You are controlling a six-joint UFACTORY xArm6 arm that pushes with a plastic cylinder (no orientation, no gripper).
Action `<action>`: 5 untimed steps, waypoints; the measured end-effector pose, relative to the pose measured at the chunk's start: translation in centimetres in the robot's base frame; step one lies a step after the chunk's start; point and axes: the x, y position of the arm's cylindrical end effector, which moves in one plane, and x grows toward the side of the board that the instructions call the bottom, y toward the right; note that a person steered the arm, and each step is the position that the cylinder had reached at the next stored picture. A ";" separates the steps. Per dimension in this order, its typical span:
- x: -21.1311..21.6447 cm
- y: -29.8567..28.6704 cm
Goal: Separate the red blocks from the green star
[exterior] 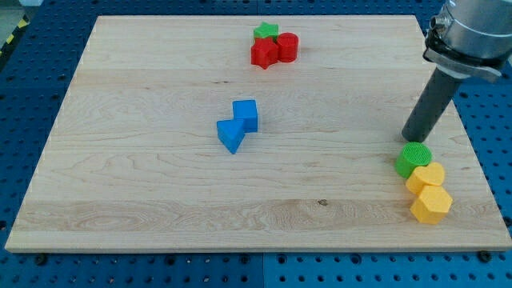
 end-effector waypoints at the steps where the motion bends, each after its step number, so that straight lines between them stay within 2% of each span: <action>1: -2.1 0.0; 3: -10.5 0.0; 4: -16.7 -1.4; 5: -19.6 -4.3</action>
